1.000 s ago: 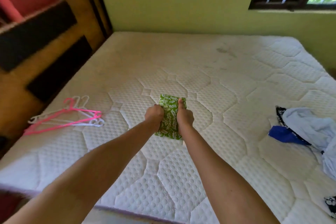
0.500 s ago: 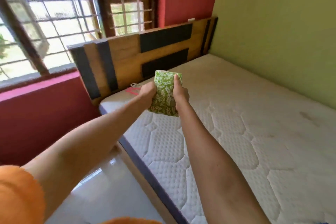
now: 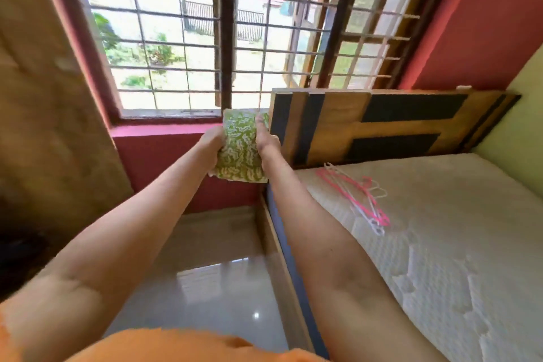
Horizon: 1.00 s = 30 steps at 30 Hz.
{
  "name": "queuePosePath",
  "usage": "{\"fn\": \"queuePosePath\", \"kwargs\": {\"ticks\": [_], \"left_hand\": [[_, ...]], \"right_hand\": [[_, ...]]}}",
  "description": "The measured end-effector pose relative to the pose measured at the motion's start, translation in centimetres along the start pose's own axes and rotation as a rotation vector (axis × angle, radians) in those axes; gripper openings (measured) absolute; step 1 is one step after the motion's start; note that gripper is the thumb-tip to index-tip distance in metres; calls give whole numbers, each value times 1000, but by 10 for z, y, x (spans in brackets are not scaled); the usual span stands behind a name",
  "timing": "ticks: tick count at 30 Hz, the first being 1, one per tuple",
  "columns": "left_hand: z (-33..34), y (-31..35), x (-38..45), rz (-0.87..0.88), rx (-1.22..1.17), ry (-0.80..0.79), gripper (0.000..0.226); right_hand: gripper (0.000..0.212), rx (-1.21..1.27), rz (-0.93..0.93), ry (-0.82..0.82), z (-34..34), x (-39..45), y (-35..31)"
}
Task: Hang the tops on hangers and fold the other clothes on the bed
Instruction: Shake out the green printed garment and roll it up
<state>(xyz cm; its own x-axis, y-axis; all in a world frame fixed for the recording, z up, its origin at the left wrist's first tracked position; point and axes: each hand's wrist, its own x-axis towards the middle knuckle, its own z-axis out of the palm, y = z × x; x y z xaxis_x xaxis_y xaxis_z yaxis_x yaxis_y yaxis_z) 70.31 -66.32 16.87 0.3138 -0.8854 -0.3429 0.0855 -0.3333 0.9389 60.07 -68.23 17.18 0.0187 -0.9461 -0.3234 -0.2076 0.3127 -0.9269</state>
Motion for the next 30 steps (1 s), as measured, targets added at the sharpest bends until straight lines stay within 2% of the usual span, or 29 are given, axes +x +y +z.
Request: {"fn": "queuePosePath", "kwargs": {"ticks": [4,9,13,17,20,24,27,30], "left_hand": [[-98,10,23,-8,-45,142,47],[-209,11,50,-67,-194,349,47],[-279,9,58,-123,-280,445,49],[-349,-1,84,-170,-389,648,50],[-391,-10,105,-168,-478,814,50],[-446,-16,130,-162,-531,1027,55],[-469,-13,130,-178,-604,1064,55],[-492,-24,134,-269,-642,962,58]], "right_hand": [[95,-41,-32,-157,114,22,-21],[98,-119,-127,-349,234,39,-43],[117,-178,-181,-495,326,59,-45],[115,-237,-199,-649,402,57,-64],[92,-342,-228,-769,458,72,-71],[83,-484,-206,-947,543,92,-78],[83,-514,-196,-1049,593,91,-74],[85,-583,-170,-1141,634,81,-65]]}}
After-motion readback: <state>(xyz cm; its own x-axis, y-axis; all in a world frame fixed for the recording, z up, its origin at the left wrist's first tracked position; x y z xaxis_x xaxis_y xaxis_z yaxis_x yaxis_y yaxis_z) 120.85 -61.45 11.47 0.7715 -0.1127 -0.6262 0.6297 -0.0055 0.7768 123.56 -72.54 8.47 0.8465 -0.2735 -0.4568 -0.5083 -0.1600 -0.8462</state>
